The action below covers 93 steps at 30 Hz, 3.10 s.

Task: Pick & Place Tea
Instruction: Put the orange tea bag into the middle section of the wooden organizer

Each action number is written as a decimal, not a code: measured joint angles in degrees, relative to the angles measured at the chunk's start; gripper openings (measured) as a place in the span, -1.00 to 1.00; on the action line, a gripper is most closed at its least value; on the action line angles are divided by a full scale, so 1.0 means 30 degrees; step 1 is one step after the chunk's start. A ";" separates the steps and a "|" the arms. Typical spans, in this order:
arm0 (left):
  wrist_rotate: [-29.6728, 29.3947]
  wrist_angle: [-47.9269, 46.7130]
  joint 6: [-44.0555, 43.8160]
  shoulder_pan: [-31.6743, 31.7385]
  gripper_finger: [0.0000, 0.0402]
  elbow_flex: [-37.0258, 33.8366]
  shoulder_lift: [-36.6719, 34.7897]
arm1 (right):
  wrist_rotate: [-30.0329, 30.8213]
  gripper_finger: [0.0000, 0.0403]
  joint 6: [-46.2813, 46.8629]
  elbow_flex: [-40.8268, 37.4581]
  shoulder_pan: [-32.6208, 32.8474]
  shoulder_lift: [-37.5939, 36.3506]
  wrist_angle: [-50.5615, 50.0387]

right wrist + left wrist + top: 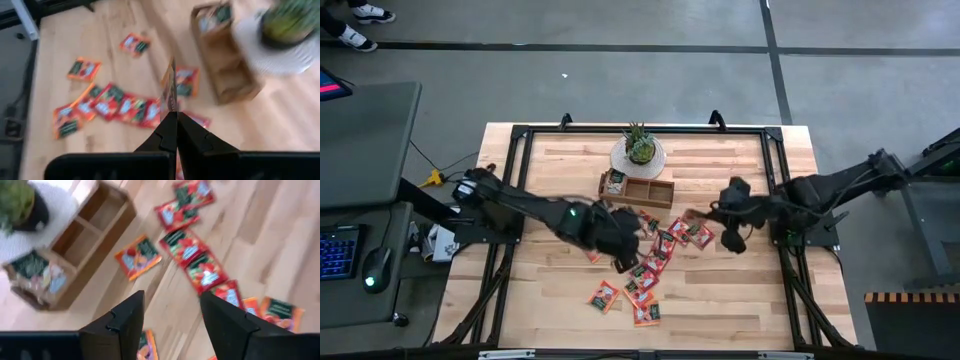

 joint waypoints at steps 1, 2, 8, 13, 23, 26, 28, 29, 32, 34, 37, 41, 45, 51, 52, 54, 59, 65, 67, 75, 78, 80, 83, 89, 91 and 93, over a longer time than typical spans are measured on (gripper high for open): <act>0.0467 0.0452 0.0738 0.0295 -0.09 0.0024 -0.0277 | 0.0018 -1.00 -0.0678 0.0502 -0.0350 0.0088 -0.0197; 0.0902 0.0876 0.1512 0.0569 -0.11 0.0056 -0.0556 | 0.0018 -1.00 -0.1337 0.0962 -0.0705 0.0185 -0.0326; 0.2711 0.1353 0.5161 0.2490 -0.22 0.0047 -0.2323 | -0.0072 -1.00 -0.3979 0.3295 -0.3128 0.0982 -0.0669; 0.5772 0.2179 0.8230 0.4796 -0.22 0.0047 -0.3676 | -0.1320 -1.00 -0.5792 0.5098 -0.5164 0.2361 -0.0648; 1.2585 0.7074 1.1382 0.8939 -0.22 -0.3963 -0.6589 | -0.4115 -1.00 -0.8565 0.8449 -0.7838 0.6402 -0.0592; 1.4010 0.9440 1.1388 0.9836 -0.22 -0.6582 -0.8195 | -0.4823 -1.00 -0.8839 0.9041 -0.8370 0.7421 -0.0561; 1.4638 1.0913 1.1166 1.0302 -0.22 -0.8693 -0.9464 | -0.5421 -1.00 -0.9048 0.9309 -0.8670 0.8100 -0.0346; 1.5004 1.0962 1.1000 1.0649 -0.22 -0.9830 -1.0097 | -0.5695 -1.00 -0.9068 0.9423 -0.8848 0.8383 -0.0186; 1.5712 1.4121 1.0292 1.1334 -0.22 -1.2888 -1.1505 | -0.6515 -1.00 -0.9037 0.9520 -0.9303 0.9231 0.0374; 1.6159 1.5544 0.9729 1.1910 -0.22 -1.4976 -1.2603 | -0.6888 -1.00 -0.8918 0.9520 -0.9621 0.9732 0.0787; 1.6556 1.7941 0.8871 1.2721 -0.22 -1.7647 -1.4021 | -0.7246 -1.00 -0.8924 0.9520 -1.0007 1.0552 0.1178; 1.7495 2.0339 0.7716 1.3531 -0.22 -2.0410 -1.4929 | -0.7880 -1.00 -0.9412 0.9520 -1.0521 1.1558 0.1721; 1.8445 2.2854 0.6640 1.4054 -0.22 -2.2127 -1.5408 | -0.8055 -1.00 -0.9969 0.9520 -1.0999 1.2658 0.1999; 1.9006 2.4003 0.6321 1.4268 -0.22 -2.3205 -1.5580 | -0.8443 -1.00 -1.0365 0.9520 -1.1365 1.4284 0.3161; 1.8998 2.3939 0.6356 1.4268 -0.22 -2.3253 -1.5559 | -0.8501 -1.00 -1.0400 0.9520 -1.1437 1.4514 0.3223; 1.9196 2.3923 0.6421 1.4261 -0.22 -2.3285 -1.5551 | -0.8664 -1.00 -1.0429 0.9512 -1.1563 1.5084 0.3327; 1.9297 2.3940 0.6510 1.4261 -0.22 -2.3278 -1.5551 | -0.8879 -1.00 -1.0429 0.9458 -1.1653 1.6126 0.3650; 1.9385 2.3909 0.6510 1.4246 -0.22 -2.3278 -1.5551 | -0.8905 -1.00 -1.0412 0.9418 -1.1742 1.6838 0.3718; 1.9396 2.3907 0.6510 1.4246 -0.22 -2.3278 -1.5551 | -0.8905 -1.00 -1.0408 0.9418 -1.1824 1.6992 0.3741; 1.9414 2.3894 0.6510 1.4246 -0.22 -2.3278 -1.5551 | -0.8878 -1.00 -1.0356 0.9418 -1.2194 1.7086 0.3470; 1.9414 2.3880 0.6510 1.4246 -0.22 -2.3278 -1.5551 | -0.9020 -1.00 -1.0269 0.9411 -1.2216 1.7082 0.3170; 1.9414 2.3880 0.6510 1.4246 -0.22 -2.3278 -1.5551 | -0.9062 -1.00 -1.0252 0.9185 -1.2211 1.7068 0.3211; 1.9414 2.3873 0.6506 1.4246 -0.22 -2.3278 -1.5551 | -0.9191 -1.00 -0.9839 0.8646 -1.2187 1.7068 0.3305; 1.9414 2.3860 0.6510 1.4246 -0.22 -2.3270 -1.5544 | -0.9293 -1.00 -0.8846 0.7663 -1.2187 1.7068 0.4117; 1.9406 2.3851 0.6510 1.4246 -0.22 -2.3270 -1.5544 | -0.9338 -1.00 -0.8692 0.7593 -1.2187 1.7068 0.4281; 1.9406 2.3851 0.6510 1.4246 -0.22 -2.3270 -1.5544 | -0.9414 -1.00 -0.8691 0.7589 -1.2179 1.7068 0.4294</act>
